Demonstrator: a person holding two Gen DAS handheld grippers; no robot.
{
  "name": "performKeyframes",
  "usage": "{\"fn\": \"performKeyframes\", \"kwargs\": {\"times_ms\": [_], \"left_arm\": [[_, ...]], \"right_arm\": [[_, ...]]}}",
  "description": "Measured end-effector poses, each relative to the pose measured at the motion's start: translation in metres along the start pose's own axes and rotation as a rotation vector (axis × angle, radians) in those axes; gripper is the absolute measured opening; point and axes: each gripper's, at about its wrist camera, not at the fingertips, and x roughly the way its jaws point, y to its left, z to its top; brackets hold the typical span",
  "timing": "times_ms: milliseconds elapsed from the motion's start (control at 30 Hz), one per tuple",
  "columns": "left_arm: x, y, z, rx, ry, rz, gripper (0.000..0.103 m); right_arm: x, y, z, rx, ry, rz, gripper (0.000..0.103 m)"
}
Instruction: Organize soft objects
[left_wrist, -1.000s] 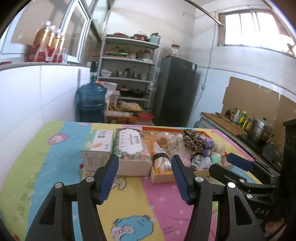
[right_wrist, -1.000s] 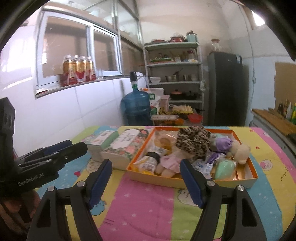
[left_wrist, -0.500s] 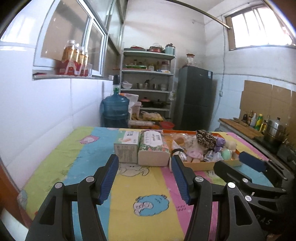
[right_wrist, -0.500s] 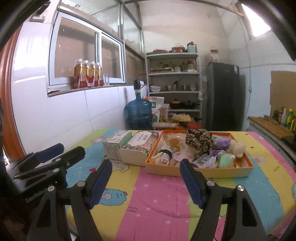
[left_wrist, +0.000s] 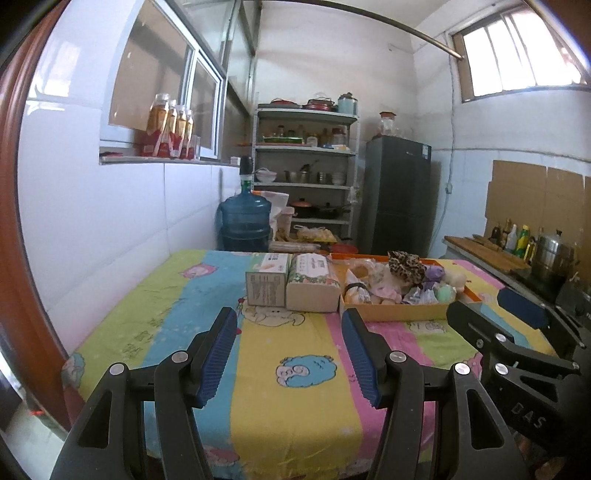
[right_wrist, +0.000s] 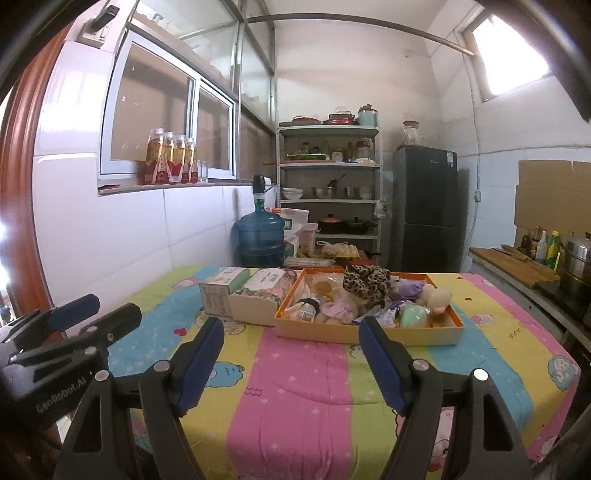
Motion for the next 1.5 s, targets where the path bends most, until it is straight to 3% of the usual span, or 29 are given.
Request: {"fn": "performKeyframes", "kwargs": {"times_ms": [233,833,1100,1500], "left_arm": [[-0.017,-0.002,0.002,0.008,-0.026,0.020,0.061],[-0.029,-0.008,0.001,0.008,-0.031,0.021,0.061],[-0.030,-0.013,0.001,0.004,-0.019,-0.014,0.061],[-0.029,-0.012,0.001,0.002,-0.021,-0.015,0.061]], "right_arm": [[-0.014,0.001,-0.002,-0.001,-0.016,-0.050,0.075],[-0.019,-0.004,-0.004,0.016,0.007,-0.023,0.075],[-0.021,-0.005,-0.003,0.001,-0.003,-0.069,0.075],[-0.024,-0.006,-0.004,0.004,0.000,-0.053,0.075]]}}
